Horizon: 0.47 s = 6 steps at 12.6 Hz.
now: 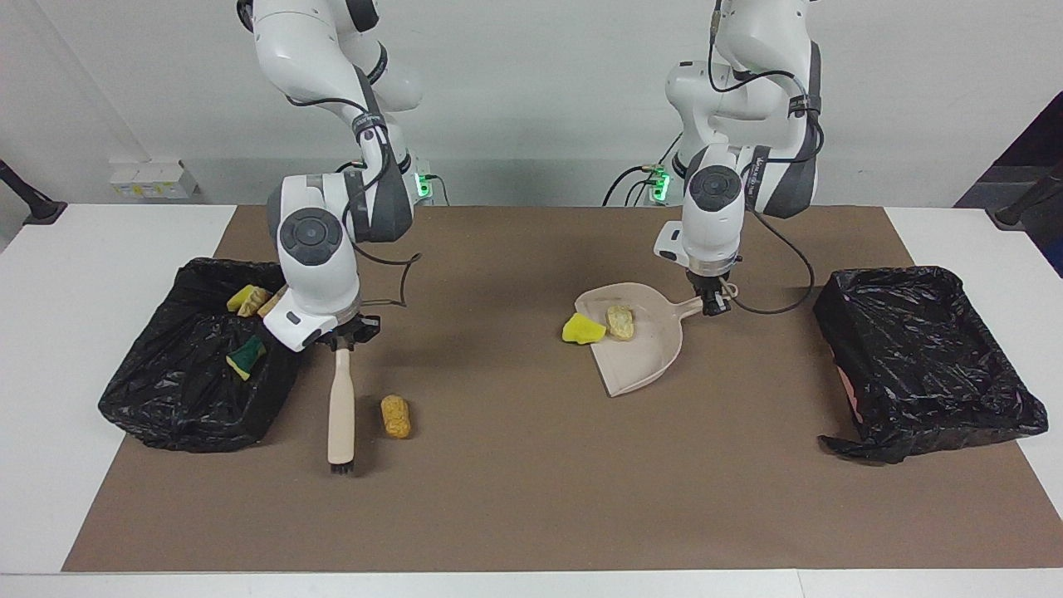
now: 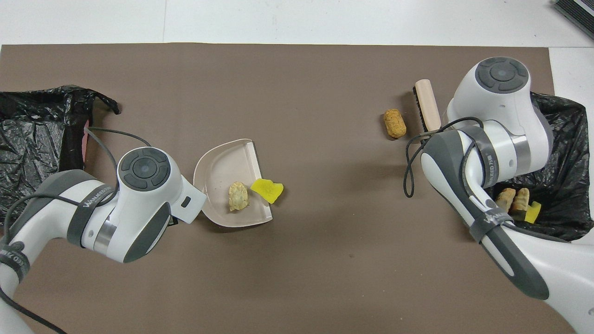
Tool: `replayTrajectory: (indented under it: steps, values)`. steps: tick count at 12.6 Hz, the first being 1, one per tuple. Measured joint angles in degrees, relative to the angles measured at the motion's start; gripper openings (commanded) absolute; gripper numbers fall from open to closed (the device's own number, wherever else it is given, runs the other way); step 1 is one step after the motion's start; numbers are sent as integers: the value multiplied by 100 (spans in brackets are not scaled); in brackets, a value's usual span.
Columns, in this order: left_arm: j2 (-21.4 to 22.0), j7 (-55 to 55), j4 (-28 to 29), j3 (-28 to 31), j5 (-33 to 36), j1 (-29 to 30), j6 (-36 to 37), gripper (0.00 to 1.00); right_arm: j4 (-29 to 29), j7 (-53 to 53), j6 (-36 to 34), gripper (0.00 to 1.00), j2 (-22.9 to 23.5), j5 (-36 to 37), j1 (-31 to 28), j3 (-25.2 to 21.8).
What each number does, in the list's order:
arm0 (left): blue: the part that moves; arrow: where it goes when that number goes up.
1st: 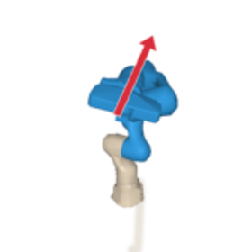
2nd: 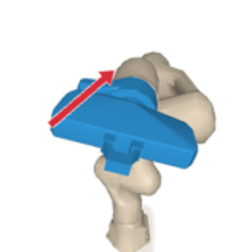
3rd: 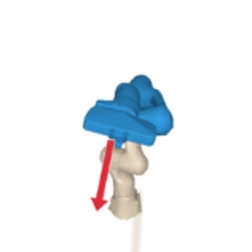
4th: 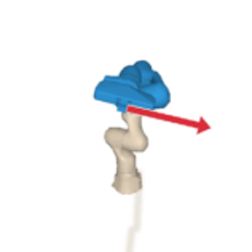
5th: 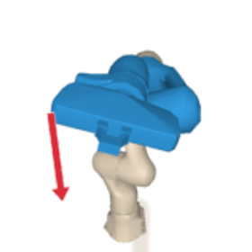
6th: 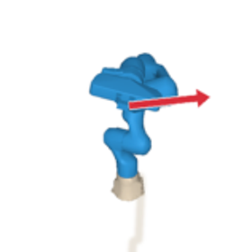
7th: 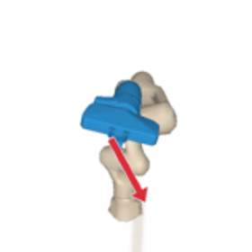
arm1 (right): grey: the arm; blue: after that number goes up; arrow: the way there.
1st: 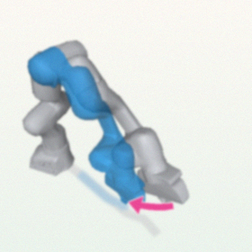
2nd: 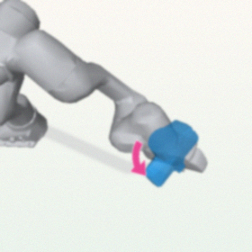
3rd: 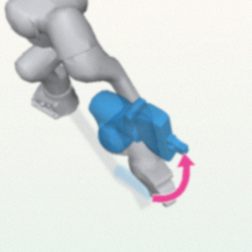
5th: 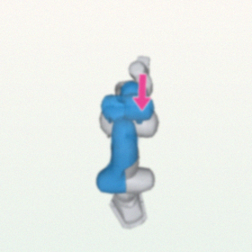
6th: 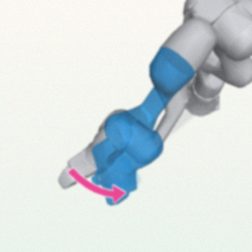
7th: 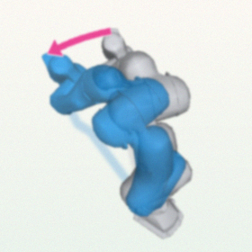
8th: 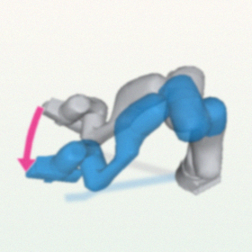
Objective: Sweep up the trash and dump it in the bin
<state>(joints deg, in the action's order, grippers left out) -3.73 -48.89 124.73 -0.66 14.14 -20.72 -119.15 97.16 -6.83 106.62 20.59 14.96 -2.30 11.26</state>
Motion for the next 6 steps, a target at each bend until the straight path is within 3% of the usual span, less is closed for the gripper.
replayTrajectory:
  steps: [6]
  values:
    - [8,75,0,-15,-3,-5,15,0,36,-8,76,0,253,-1106,670,101]
